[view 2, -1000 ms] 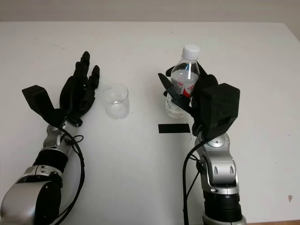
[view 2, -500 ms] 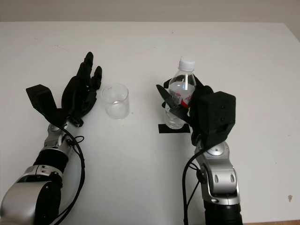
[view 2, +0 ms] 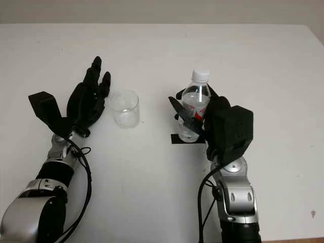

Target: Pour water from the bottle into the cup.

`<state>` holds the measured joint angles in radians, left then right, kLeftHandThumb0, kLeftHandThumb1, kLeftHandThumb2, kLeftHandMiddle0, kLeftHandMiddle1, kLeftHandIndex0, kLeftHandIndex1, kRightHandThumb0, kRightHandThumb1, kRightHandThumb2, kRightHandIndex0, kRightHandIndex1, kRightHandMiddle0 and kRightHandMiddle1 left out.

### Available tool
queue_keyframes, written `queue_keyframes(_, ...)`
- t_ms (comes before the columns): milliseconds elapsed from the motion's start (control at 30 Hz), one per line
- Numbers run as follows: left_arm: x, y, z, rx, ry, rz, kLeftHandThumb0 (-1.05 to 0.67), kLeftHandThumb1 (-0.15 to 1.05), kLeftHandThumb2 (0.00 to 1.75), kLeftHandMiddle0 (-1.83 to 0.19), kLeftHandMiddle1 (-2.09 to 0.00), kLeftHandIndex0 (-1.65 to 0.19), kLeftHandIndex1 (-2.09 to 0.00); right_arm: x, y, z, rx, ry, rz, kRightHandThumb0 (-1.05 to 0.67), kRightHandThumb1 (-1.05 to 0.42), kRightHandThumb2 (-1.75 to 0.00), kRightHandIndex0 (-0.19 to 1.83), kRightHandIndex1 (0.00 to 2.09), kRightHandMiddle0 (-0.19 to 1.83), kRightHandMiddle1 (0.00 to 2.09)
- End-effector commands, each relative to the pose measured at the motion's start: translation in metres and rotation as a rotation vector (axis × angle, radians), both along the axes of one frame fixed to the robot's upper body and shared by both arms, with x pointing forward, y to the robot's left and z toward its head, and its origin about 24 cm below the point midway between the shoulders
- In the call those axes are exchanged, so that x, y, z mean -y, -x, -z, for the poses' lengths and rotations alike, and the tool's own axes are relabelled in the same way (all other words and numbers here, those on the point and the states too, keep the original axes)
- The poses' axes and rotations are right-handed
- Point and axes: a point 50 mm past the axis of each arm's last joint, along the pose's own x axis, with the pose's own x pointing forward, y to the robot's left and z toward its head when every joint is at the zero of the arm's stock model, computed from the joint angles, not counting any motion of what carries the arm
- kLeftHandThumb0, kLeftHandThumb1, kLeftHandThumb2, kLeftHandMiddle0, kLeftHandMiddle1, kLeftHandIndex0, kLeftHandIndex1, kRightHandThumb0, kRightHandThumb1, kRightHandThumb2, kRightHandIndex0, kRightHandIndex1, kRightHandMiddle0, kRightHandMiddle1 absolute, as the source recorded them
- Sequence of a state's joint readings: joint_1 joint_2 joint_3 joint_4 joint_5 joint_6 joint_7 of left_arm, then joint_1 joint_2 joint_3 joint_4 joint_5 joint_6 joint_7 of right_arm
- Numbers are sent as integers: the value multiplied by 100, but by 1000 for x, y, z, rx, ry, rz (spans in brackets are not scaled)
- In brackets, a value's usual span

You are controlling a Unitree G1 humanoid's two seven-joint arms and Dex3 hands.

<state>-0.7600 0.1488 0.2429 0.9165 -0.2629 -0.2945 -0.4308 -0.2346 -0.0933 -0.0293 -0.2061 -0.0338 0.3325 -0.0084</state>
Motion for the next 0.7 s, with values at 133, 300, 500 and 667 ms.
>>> queue_keyframes(133,-2,2,3,-6,-10,-1,-85,105,76,19,0,19,0,2,-2,5,39,20,12,-44,-105,-48,139,209,110,209)
queue_keyframes(300,-3,2,3,-5,-10,-5,-85,105,76,19,0,19,0,0,-3,9,48,22,14,-45,-105,-47,140,209,115,209)
queue_keyframes(500,-3,2,3,-3,-16,-4,-85,105,76,19,0,19,0,-1,-2,11,16,19,-3,-44,-105,-47,135,209,114,209)
queue_keyframes(667,-3,2,2,-5,-11,-7,-86,105,76,19,0,19,0,-3,1,11,-36,-8,-28,-46,-105,-41,133,209,105,209)
